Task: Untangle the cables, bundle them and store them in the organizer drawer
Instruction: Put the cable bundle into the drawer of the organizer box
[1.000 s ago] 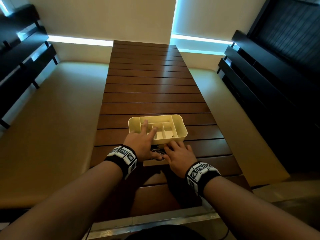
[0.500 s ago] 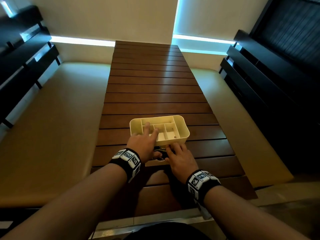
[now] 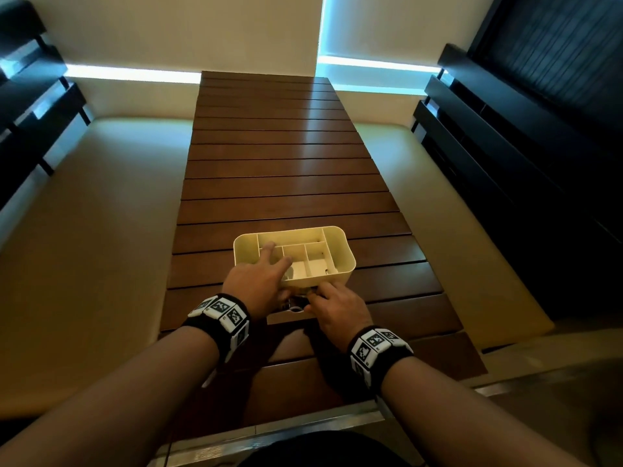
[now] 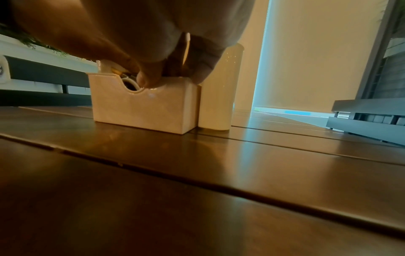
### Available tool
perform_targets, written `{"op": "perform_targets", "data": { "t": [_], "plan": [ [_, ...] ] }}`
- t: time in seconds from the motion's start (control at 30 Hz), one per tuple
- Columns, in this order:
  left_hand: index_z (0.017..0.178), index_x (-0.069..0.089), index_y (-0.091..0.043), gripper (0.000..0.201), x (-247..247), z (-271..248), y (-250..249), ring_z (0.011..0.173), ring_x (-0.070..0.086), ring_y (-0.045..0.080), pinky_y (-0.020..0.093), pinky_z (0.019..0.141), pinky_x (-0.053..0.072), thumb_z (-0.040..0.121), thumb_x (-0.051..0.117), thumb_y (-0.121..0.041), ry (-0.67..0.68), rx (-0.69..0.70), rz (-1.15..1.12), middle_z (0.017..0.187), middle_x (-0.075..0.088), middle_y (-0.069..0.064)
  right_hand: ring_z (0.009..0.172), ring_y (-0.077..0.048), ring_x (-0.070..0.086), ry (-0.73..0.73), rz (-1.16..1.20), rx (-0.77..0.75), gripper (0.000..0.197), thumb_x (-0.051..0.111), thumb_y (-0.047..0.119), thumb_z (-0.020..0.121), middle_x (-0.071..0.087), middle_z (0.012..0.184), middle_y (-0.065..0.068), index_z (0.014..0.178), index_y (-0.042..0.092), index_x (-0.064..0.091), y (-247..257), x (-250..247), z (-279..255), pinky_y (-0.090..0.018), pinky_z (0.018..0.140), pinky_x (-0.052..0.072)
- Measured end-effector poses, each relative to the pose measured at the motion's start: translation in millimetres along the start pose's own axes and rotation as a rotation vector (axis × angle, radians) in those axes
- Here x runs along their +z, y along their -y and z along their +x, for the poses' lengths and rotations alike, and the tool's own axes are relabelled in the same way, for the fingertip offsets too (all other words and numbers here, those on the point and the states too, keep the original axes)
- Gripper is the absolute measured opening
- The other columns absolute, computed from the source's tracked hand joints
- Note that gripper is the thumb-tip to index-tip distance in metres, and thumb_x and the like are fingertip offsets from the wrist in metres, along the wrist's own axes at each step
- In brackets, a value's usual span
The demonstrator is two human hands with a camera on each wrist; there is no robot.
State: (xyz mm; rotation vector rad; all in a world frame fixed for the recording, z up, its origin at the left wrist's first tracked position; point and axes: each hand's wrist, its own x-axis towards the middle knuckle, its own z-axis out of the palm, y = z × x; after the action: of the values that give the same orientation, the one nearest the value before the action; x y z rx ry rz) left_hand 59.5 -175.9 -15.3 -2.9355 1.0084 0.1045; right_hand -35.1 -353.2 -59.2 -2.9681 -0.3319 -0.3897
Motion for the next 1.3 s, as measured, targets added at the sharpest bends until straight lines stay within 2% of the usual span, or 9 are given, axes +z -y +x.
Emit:
{"op": "perform_targets", "data": {
  "t": [0.2, 0.43, 0.57, 0.63, 0.7, 0.87, 1.0, 1.17, 1.3],
  "plan": [
    [0.145, 0.033, -0.033, 0.068, -5.9, -11.0, 0.4, 0.089, 0.07, 0.026, 0.039, 0.066, 0.057, 0.088, 0.049, -0.068, 0.016, -0.035, -0.014, 0.16, 0.025, 0.011, 0.071, -0.024, 0.063, -0.007, 0.038, 0.058, 0.015, 0.077, 0.027, 0.079, 0.061, 0.083, -0.002, 0.081, 0.015, 0.068, 3.1, 0.0, 9.4, -0.03, 0.046, 0.049],
    [0.144, 0.026, -0.033, 0.07, -4.7, -4.7, 6.7, 0.094, 0.069, 0.028, 0.043, 0.071, 0.058, 0.088, 0.055, -0.062, 0.031, -0.056, -0.049, 0.159, 0.021, 0.011, 0.086, -0.025, 0.061, -0.026, 0.089, 0.032, 0.02, 0.071, 0.029, 0.083, 0.06, 0.098, -0.004, 0.097, 0.015, 0.07, 0.2, -6.6, 10.6, -0.038, 0.063, 0.056],
    [0.141, 0.027, -0.034, 0.07, -4.2, -2.5, 8.1, 0.09, 0.069, 0.028, 0.044, 0.069, 0.06, 0.086, 0.059, -0.061, 0.042, -0.047, -0.069, 0.156, 0.023, 0.011, 0.116, -0.024, 0.041, -0.071, 0.036, 0.127, 0.06, 0.077, 0.05, 0.072, 0.046, 0.127, -0.003, 0.124, 0.03, 0.054, -8.6, -22.6, 11.7, -0.041, 0.094, 0.039],
    [0.143, 0.026, -0.033, 0.071, -5.4, -3.6, 8.4, 0.091, 0.069, 0.028, 0.043, 0.07, 0.06, 0.086, 0.058, -0.062, 0.045, -0.048, -0.07, 0.157, 0.022, 0.011, 0.134, -0.024, 0.025, 0.05, 0.024, 0.157, 0.088, 0.076, 0.06, 0.068, 0.028, 0.146, -0.002, 0.142, 0.037, 0.034, -17.4, -29.9, 21.2, -0.044, 0.105, 0.025],
    [0.144, 0.024, -0.033, 0.076, -6.4, -4.8, 7.6, 0.092, 0.069, 0.027, 0.042, 0.07, 0.06, 0.085, 0.057, -0.066, 0.047, -0.047, -0.057, 0.158, 0.021, 0.011, 0.143, -0.021, 0.015, 0.226, -0.012, 0.154, 0.091, 0.07, 0.064, 0.074, 0.012, 0.157, 0.002, 0.148, 0.041, 0.023, -23.1, -33.3, 30.8, -0.042, 0.112, 0.017],
    [0.146, 0.02, -0.03, 0.088, -8.7, -5.1, 7.5, 0.096, 0.069, 0.029, 0.042, 0.073, 0.057, 0.079, 0.059, -0.072, 0.092, -0.029, -0.035, 0.161, 0.014, 0.013, 0.129, -0.024, 0.048, 0.163, -0.057, 0.158, 0.046, 0.076, 0.051, 0.073, 0.033, 0.154, -0.003, 0.108, 0.026, 0.06, -20.2, -21.0, 27.8, -0.043, 0.093, 0.043],
    [0.145, 0.026, -0.026, 0.073, -13.1, -5.7, 4.7, 0.092, 0.069, 0.029, 0.043, 0.071, 0.058, 0.089, 0.055, -0.062, 0.09, -0.017, -0.042, 0.158, 0.018, 0.016, 0.104, -0.026, 0.061, 0.062, -0.045, 0.164, 0.029, 0.082, 0.034, 0.067, 0.045, 0.142, -0.006, 0.084, 0.024, 0.06, -17.0, -13.0, 30.3, -0.037, 0.076, 0.045],
    [0.146, 0.024, -0.024, 0.075, -14.6, -3.5, 10.1, 0.089, 0.069, 0.029, 0.043, 0.072, 0.06, 0.089, 0.059, -0.057, 0.11, 0.016, -0.041, 0.157, 0.018, 0.017, 0.102, -0.025, 0.061, 0.072, -0.098, 0.155, 0.034, 0.081, 0.045, 0.066, 0.046, 0.141, -0.006, 0.087, 0.025, 0.064, -16.2, -18.2, 34.1, -0.039, 0.077, 0.047],
    [0.147, 0.023, -0.024, 0.076, -16.4, -5.4, 7.1, 0.093, 0.068, 0.029, 0.041, 0.072, 0.06, 0.089, 0.06, -0.057, 0.122, 0.006, -0.049, 0.157, 0.016, 0.016, 0.126, -0.022, 0.042, 0.18, -0.152, 0.153, 0.059, 0.069, 0.061, 0.072, 0.031, 0.151, 0.001, 0.123, 0.035, 0.055, -16.6, -26.4, 38.7, -0.044, 0.094, 0.034]
  ]
}}
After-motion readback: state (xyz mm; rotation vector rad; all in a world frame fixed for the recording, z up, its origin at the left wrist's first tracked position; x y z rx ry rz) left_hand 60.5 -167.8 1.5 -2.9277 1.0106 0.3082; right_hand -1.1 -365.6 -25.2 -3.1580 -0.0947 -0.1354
